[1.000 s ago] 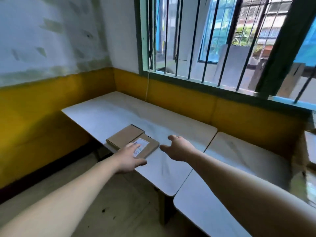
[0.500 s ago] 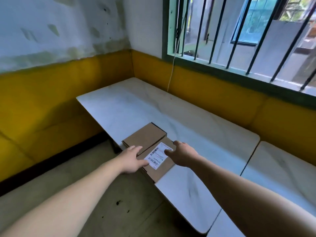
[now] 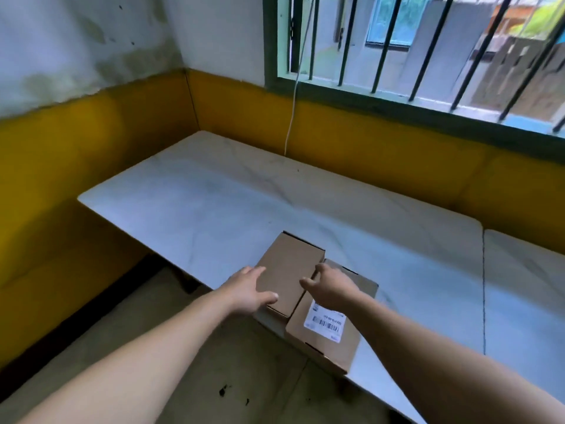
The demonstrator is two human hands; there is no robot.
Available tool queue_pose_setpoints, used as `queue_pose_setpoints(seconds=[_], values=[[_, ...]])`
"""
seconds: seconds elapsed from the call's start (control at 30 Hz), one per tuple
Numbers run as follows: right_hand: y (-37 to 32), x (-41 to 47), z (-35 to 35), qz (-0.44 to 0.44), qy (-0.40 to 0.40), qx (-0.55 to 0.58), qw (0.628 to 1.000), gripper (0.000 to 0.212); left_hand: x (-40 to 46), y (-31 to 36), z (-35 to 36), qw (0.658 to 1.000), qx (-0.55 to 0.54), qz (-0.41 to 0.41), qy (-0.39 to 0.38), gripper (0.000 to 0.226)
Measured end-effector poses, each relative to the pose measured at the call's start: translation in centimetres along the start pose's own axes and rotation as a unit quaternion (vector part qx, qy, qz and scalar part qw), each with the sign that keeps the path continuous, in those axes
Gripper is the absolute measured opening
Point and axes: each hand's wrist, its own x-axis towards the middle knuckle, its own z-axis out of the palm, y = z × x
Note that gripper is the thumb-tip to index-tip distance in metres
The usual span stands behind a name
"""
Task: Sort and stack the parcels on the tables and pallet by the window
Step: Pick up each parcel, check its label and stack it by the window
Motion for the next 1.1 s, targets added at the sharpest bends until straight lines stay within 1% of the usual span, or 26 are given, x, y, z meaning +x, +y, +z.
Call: queue_pose_setpoints(seconds=[0.13, 0.27, 0.37, 0.5, 0.6, 0.7, 0.8, 0.9, 1.0, 1.1], values=[[-0.6, 1.0, 0.7, 0.020, 0.008, -0.017, 1.000, 0.070, 2.7, -0.7, -0.2, 1.000, -0.002, 0.012, -0.029, 0.081], [-0.8, 3.1, 0.7, 0.014, 0.010, -0.065, 0.998, 0.068, 5.6, -1.1, 0.3, 0.998, 0.014, 0.013, -0.057, 0.084], [-1.0, 5.3, 0.5, 0.008, -0.005, -0.116, 0.993, 0.064, 7.8, -1.7, 0.4, 0.996, 0.051, 0.015, -0.077, 0.088], [-1.6, 8.1, 0.7, 0.004, -0.023, -0.113, 0.993, 0.059, 10.2, -2.9, 0.4, 0.988, 0.104, 0.000, -0.111, 0.096], [-2.6, 10.3, 0.7, 0.011, -0.033, -0.054, 0.998, 0.061, 11.7, -3.6, -0.1, 0.992, 0.077, -0.006, -0.104, 0.099], [-4.0, 11.7, 1.1, 0.046, -0.030, 0.049, 0.997, 0.067, 13.1, -3.9, -0.7, 0.996, 0.012, -0.004, -0.087, 0.093], [-5.2, 12.2, 1.8, 0.095, -0.018, 0.138, 0.986, 0.071, 13.9, -4.1, -0.9, 0.995, -0.074, -0.001, -0.068, 0.085], [-5.9, 11.9, 2.0, 0.113, -0.002, 0.220, 0.969, 0.073, 13.9, -4.4, -2.0, 0.990, -0.137, 0.004, -0.044, 0.078], [-6.8, 11.2, 1.4, 0.114, 0.036, 0.293, 0.949, 0.070, 13.5, -4.8, -3.8, 0.984, -0.168, 0.035, -0.037, 0.074], [-8.1, 9.7, 0.8, 0.113, 0.085, 0.319, 0.937, 0.069, 12.8, -5.0, -6.0, 0.980, -0.176, 0.087, -0.024, 0.074]])
